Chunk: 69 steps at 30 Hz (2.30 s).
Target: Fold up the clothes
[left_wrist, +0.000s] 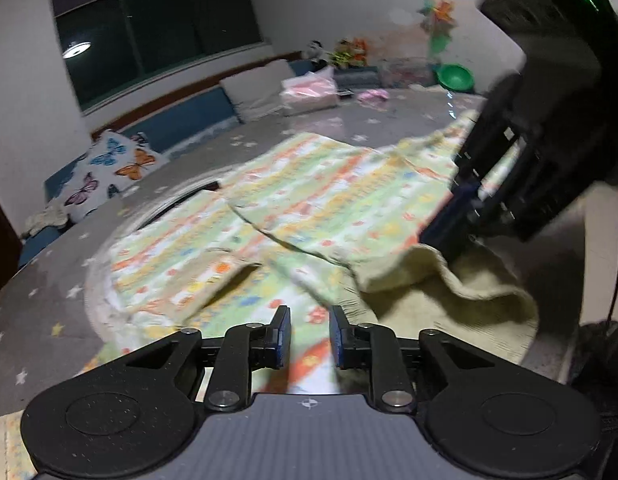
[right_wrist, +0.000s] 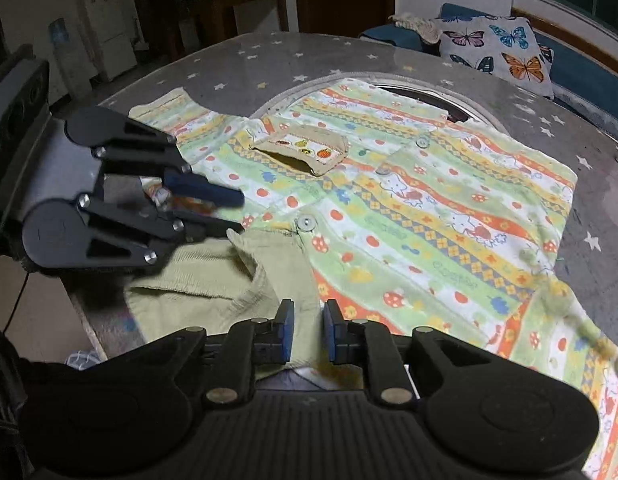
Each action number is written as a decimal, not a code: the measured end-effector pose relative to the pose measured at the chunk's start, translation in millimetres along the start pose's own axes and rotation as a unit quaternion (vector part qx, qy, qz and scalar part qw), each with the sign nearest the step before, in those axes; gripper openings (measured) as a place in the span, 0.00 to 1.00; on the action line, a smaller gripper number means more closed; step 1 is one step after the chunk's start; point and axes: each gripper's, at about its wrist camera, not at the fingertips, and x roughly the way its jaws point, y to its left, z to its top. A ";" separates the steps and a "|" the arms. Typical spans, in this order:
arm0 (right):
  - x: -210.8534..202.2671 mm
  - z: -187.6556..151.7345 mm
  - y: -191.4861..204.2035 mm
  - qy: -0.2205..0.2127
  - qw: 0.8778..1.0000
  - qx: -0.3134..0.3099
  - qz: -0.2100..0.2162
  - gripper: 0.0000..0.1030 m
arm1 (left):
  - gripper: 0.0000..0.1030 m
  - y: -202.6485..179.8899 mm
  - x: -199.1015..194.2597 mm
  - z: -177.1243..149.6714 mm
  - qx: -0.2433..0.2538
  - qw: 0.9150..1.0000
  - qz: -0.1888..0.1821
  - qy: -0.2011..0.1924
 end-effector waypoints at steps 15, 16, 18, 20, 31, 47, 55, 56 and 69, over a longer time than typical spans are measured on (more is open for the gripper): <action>31.9 46.7 -6.2 -0.063 0.998 0.015 0.025 0.33 | 0.33 87.6 -46.7 -31.8 -0.163 0.973 0.165 0.015; 36.9 46.3 -5.2 -0.058 0.998 0.015 0.026 0.34 | 0.40 99.2 -47.7 -37.4 -0.175 0.965 0.195 0.025; 44.0 42.8 -4.3 -0.050 0.998 0.014 0.024 0.36 | 0.47 121.8 -48.8 -49.2 -0.195 0.945 0.257 0.045; 43.5 41.3 -3.7 -0.051 0.998 0.012 0.023 0.36 | 0.52 144.5 -49.8 -60.9 -0.213 0.921 0.318 0.065; 37.0 38.1 -12.8 -0.057 0.998 0.033 0.010 0.49 | 0.14 190.5 -49.5 -89.9 -0.270 0.897 0.337 0.093; 29.8 29.3 -23.2 -0.078 0.995 0.054 -0.004 0.59 | 0.03 186.6 -67.0 -92.6 -0.269 0.873 0.391 0.110; 33.8 26.7 -1.9 -0.060 0.998 0.007 -0.005 0.60 | 0.06 124.2 -51.5 -33.0 -0.214 0.939 0.266 0.049; 33.9 24.9 0.8 -0.057 0.998 0.001 -0.005 0.60 | 0.06 115.6 -48.1 -24.9 -0.205 0.946 0.247 0.040; 2.1 -12.7 -14.4 -0.061 0.996 0.055 -0.028 0.61 | 0.11 20.3 1.4 -8.4 -0.070 0.989 0.129 0.025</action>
